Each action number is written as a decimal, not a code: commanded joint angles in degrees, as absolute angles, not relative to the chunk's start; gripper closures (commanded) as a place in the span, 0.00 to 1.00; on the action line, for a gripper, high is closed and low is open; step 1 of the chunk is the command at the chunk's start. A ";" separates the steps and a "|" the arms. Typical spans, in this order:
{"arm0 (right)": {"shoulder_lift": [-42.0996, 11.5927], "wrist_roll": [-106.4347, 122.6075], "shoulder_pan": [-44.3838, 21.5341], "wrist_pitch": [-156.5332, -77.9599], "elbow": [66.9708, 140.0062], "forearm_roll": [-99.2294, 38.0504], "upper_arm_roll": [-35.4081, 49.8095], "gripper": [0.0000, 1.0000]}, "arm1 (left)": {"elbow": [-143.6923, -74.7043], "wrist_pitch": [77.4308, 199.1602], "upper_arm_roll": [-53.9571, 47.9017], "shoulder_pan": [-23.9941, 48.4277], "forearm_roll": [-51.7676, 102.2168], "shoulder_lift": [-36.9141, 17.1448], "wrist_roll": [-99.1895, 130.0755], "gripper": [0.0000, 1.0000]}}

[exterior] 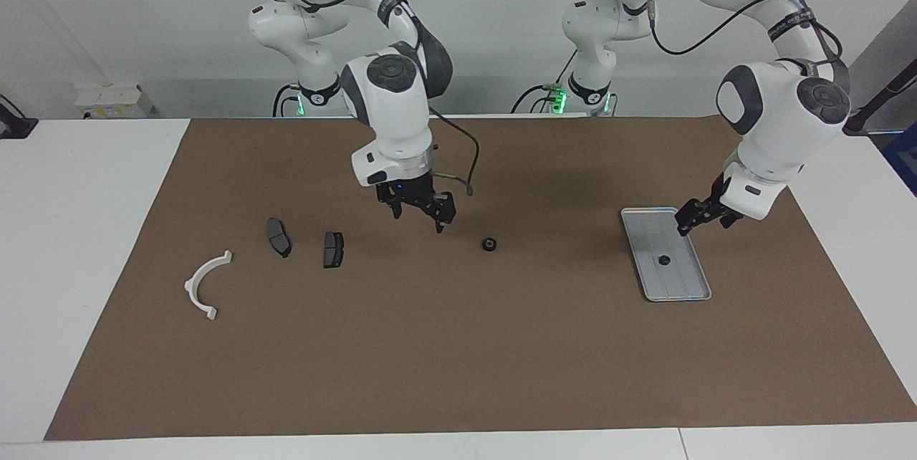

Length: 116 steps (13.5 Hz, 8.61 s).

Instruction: Place bearing gear from tray to pile

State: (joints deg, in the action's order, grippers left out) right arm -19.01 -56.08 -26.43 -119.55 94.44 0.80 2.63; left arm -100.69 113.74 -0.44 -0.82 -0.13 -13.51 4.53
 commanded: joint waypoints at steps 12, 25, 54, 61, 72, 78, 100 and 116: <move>-44.38 -70.31 -38.22 -114.51 69.52 3.95 1.85 0.00 | -115.14 137.20 -1.14 -1.58 0.62 -17.31 2.99 0.08; -41.40 -69.70 -37.62 -121.20 79.63 3.60 2.20 0.17 | -117.86 137.46 -1.23 -1.23 0.62 -16.70 4.83 1.00; -35.94 -0.09 1.23 -121.79 83.32 4.13 2.20 1.00 | -102.91 125.22 -1.76 36.12 1.14 -18.27 55.90 1.00; -38.23 0.96 2.28 -127.17 84.45 4.04 2.20 1.00 | -109.24 128.67 -1.67 39.72 -5.26 -19.69 58.70 1.00; -31.66 0.97 -0.07 -119.29 84.90 5.00 2.02 0.00 | -112.50 135.62 -1.67 39.99 -5.71 -20.74 59.50 1.00; -20.85 -10.95 -5.70 -103.29 85.25 4.75 2.72 0.00 | -104.27 123.11 -1.32 39.21 -5.54 -19.61 59.15 0.00; -29.27 -77.96 -37.10 -132.54 99.40 8.88 2.72 0.00 | -101.69 100.90 0.53 1.23 -3.87 5.54 6.85 0.00; -28.92 -77.70 -37.35 -134.83 101.60 8.09 2.81 1.00 | -99.77 94.51 -0.09 1.67 -2.90 2.99 6.77 0.00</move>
